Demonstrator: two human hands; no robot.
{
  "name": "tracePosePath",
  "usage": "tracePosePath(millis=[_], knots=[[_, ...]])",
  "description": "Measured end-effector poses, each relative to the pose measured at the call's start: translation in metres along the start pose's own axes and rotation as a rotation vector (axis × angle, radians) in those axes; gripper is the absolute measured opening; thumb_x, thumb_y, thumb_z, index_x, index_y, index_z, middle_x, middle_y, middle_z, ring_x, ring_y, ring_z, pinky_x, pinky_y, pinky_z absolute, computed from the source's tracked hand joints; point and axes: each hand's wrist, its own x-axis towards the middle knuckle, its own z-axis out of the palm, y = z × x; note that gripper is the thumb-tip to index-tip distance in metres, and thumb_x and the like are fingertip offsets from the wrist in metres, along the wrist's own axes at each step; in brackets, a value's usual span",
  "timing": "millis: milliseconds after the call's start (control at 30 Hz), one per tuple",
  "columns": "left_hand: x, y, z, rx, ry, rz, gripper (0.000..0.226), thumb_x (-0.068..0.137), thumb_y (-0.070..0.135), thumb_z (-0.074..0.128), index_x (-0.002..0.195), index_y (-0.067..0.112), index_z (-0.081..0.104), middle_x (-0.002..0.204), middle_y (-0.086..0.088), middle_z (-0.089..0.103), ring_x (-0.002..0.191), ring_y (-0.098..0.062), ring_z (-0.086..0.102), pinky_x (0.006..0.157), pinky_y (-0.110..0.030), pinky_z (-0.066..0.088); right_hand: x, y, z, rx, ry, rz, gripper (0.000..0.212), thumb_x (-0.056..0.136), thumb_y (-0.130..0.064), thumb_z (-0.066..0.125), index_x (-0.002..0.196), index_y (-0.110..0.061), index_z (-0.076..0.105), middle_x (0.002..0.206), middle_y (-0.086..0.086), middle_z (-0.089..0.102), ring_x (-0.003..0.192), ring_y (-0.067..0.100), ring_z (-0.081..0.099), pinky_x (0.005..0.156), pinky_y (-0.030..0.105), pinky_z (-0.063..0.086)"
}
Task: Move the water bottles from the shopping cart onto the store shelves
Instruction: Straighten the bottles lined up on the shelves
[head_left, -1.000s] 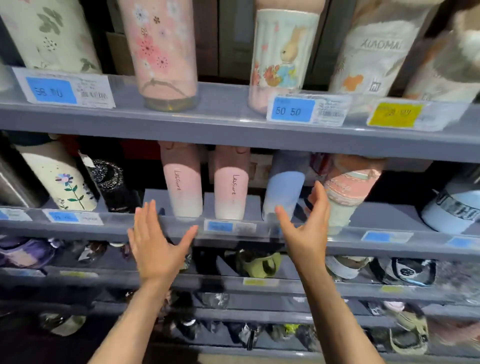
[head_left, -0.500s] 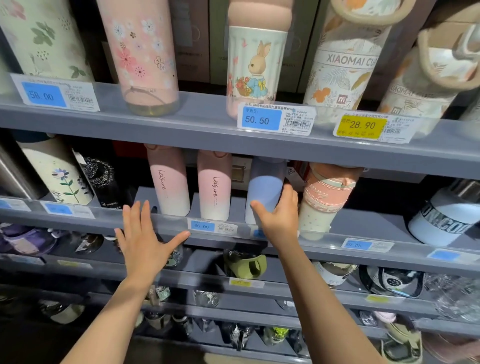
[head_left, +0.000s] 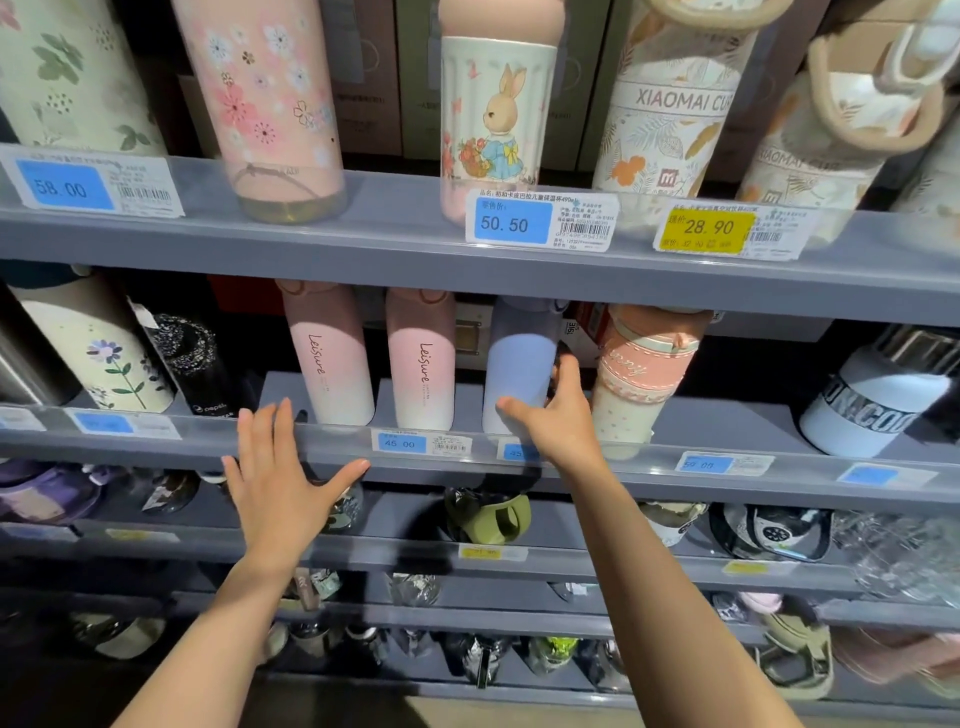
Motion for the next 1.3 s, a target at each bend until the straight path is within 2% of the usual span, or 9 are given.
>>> tracePosePath(millis=[67,233,533,700,933,1067,1167,1233,1300], knots=[[0.000,-0.001,0.000,-0.004,-0.009,0.006,0.114,0.065,0.087,0.035,0.147,0.010,0.025,0.152,-0.009,0.027,0.147,-0.027,0.007,0.105,-0.070,0.022,0.000,-0.002,-0.001,-0.013,-0.007,-0.001,0.057,0.075,-0.024,0.077,0.119,-0.024,0.041,0.120,0.001,0.053,0.108,0.022,0.054,0.089,0.043,0.052],[0.000,-0.003,0.001,-0.025,-0.023,0.009,0.119,0.064,0.094,0.024,0.148,0.010,0.026,0.152,-0.009,0.027,0.147,-0.027,0.006,0.106,-0.069,0.020,0.000,-0.006,0.014,-0.157,0.175,-0.023,0.069,0.068,-0.036,0.082,0.120,-0.013,0.041,0.122,0.002,0.045,0.107,0.020,0.047,0.083,0.033,0.042],[0.000,-0.014,0.003,-0.021,-0.002,0.060,0.104,0.069,0.082,0.037,0.147,0.013,0.027,0.151,-0.008,0.028,0.147,-0.027,0.007,0.108,-0.065,0.022,-0.002,-0.006,0.050,-0.251,0.511,-0.025,0.081,0.065,-0.048,0.082,0.123,-0.007,0.044,0.123,0.009,0.048,0.117,0.030,0.046,0.096,0.044,0.040],[-0.001,-0.015,0.005,-0.019,0.020,0.065,0.096,0.075,0.073,0.052,0.145,0.012,0.030,0.152,-0.010,0.028,0.147,-0.029,0.008,0.109,-0.067,0.022,-0.002,-0.004,0.054,-0.243,0.554,-0.069,0.081,0.065,-0.045,0.084,0.123,-0.004,0.045,0.121,0.012,0.048,0.115,0.032,0.046,0.095,0.045,0.041],[0.000,-0.018,0.007,0.007,-0.010,0.078,0.100,0.073,0.080,0.033,0.147,0.012,0.028,0.153,-0.012,0.026,0.147,-0.029,0.007,0.109,-0.064,0.020,0.002,-0.010,0.046,-0.257,0.452,0.025,0.086,0.064,-0.050,0.083,0.124,-0.008,0.038,0.126,0.008,0.043,0.119,0.029,0.044,0.090,0.044,0.044],[-0.003,-0.020,0.013,0.010,0.034,0.112,0.099,0.078,0.082,0.023,0.149,0.013,0.026,0.157,-0.013,0.020,0.147,-0.028,0.005,0.112,-0.061,0.018,-0.008,-0.012,0.036,-0.187,0.340,0.012,0.106,0.063,-0.047,0.084,0.143,-0.009,0.026,0.140,0.007,0.035,0.131,0.025,0.035,0.102,0.043,0.039],[-0.014,-0.010,0.020,-0.047,0.086,0.127,0.093,0.082,0.079,0.022,0.148,0.013,0.029,0.158,-0.013,0.019,0.148,-0.026,0.007,0.116,-0.055,0.012,-0.033,-0.006,0.020,-0.127,0.313,-0.124,0.085,0.074,-0.033,0.079,0.143,-0.013,0.034,0.135,0.001,0.040,0.123,0.015,0.041,0.103,0.036,0.040],[-0.025,0.005,0.025,-0.076,0.159,0.241,0.075,0.089,0.062,0.037,0.144,0.010,0.037,0.155,-0.017,0.027,0.146,-0.031,0.016,0.116,-0.057,0.014,-0.055,0.002,0.001,-0.126,0.417,-0.291,0.057,0.081,-0.027,0.073,0.130,-0.014,0.048,0.116,-0.005,0.048,0.108,0.011,0.048,0.094,0.027,0.042],[-0.031,0.026,0.032,-0.072,0.207,0.391,0.062,0.091,0.046,0.045,0.139,0.008,0.042,0.151,-0.020,0.032,0.143,-0.034,0.023,0.114,-0.059,0.018,-0.063,0.011,-0.023,-0.074,0.596,-0.334,0.051,0.078,-0.030,0.071,0.123,-0.016,0.050,0.110,-0.006,0.049,0.104,0.016,0.050,0.090,0.027,0.041]])
